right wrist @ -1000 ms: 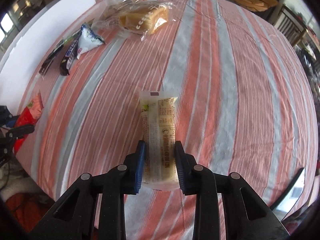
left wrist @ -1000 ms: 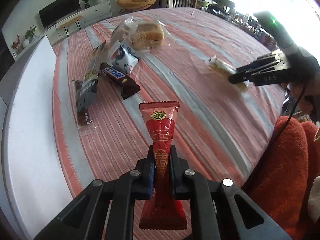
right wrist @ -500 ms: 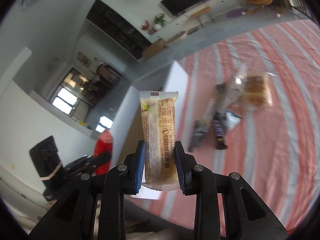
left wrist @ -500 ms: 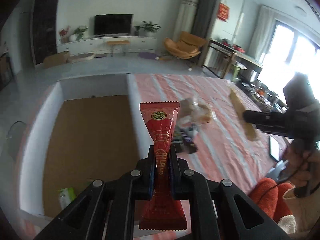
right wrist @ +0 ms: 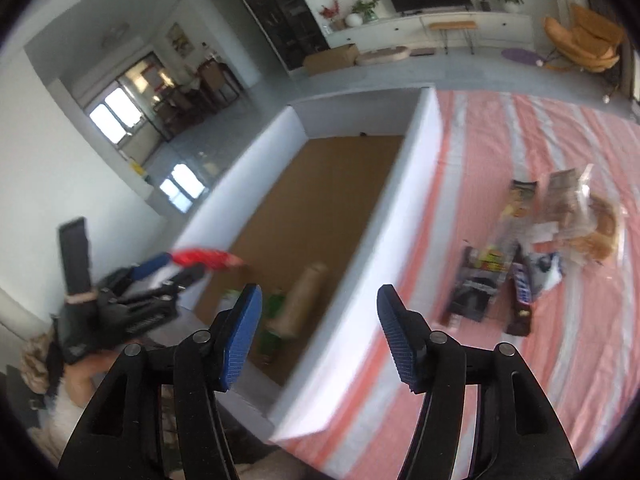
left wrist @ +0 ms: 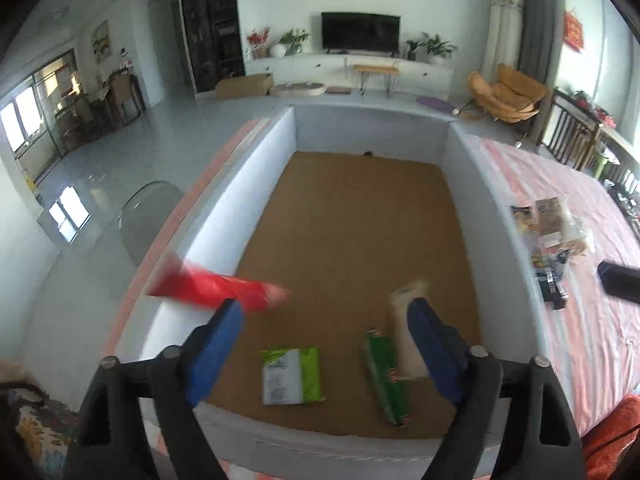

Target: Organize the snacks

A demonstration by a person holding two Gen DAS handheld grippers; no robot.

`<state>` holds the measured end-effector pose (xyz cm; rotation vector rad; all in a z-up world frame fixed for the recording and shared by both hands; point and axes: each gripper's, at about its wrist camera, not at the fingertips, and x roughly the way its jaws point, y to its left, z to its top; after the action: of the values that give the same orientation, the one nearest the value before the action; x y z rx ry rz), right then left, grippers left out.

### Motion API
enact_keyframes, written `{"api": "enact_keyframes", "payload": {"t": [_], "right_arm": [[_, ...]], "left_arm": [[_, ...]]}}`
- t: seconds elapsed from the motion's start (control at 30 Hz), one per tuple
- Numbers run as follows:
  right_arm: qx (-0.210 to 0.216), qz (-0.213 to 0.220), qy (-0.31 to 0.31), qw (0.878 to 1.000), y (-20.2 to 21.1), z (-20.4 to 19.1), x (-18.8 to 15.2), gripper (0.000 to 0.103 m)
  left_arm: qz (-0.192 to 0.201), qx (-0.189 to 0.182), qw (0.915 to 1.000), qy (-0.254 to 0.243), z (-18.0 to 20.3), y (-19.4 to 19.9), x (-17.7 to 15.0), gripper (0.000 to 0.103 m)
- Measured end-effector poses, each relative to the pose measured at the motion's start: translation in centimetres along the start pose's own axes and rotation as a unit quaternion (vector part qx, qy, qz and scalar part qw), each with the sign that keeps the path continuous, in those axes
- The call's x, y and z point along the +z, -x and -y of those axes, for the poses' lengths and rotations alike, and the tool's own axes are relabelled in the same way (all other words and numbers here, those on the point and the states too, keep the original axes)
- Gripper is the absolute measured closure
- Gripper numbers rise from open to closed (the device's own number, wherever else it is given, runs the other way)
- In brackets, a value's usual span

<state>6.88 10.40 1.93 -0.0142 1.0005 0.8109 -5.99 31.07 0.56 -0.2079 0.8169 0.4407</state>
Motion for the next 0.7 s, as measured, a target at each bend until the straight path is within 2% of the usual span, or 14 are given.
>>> {"api": "enact_keyframes", "payload": {"t": [0.07,0.13,0.2,0.27,0.33,0.4,0.43,0.53,0.7], "right_arm": [[-0.053,0.009,-0.024,0.998,1.5,3.3,-2.5,0.036],[-0.139,0.015,-0.048,0.989,2.9,6.6,-5.3,0.033],[-0.243,0.005,-0.072,0.967,3.5,10.0,-7.9,0.033],[-0.317,-0.009,-0.102,0.943,3.8,13.3,-10.0,0.033],[-0.339,-0.003,-0.135,0.931,4.2,15.7,-11.5,0.033],[-0.34,0.004,-0.169,0.925,4.5,17.4,-12.9,0.033],[-0.337,0.006,-0.183,0.924,4.4,18.0,-13.3,0.033],[-0.333,0.006,-0.196,0.922,3.8,19.2,-14.1,0.033],[-0.333,0.018,-0.208,0.919,3.6,19.9,-14.4,0.029]], "left_arm": [[0.007,-0.043,0.999,-0.005,1.7,0.6,0.0,0.018],[0.017,-0.1,0.9947,-0.018,4.7,1.4,0.3,0.018],[0.022,-0.151,0.9872,-0.048,8.7,2.1,0.2,0.012],[0.019,-0.198,0.9758,-0.09,13.3,2.4,-0.3,0.005],[0.001,-0.234,0.9642,-0.125,17.6,1.7,-1.1,0.004],[-0.024,-0.262,0.9528,-0.152,21.8,0.3,-2.6,0.004],[-0.031,-0.265,0.9505,-0.16,23.2,-0.5,-3.3,0.004],[-0.054,-0.252,0.9503,-0.174,26.8,-3.5,-5.7,0.004],[-0.062,-0.207,0.9609,-0.173,28.1,-6.5,-7.9,0.004]]}}
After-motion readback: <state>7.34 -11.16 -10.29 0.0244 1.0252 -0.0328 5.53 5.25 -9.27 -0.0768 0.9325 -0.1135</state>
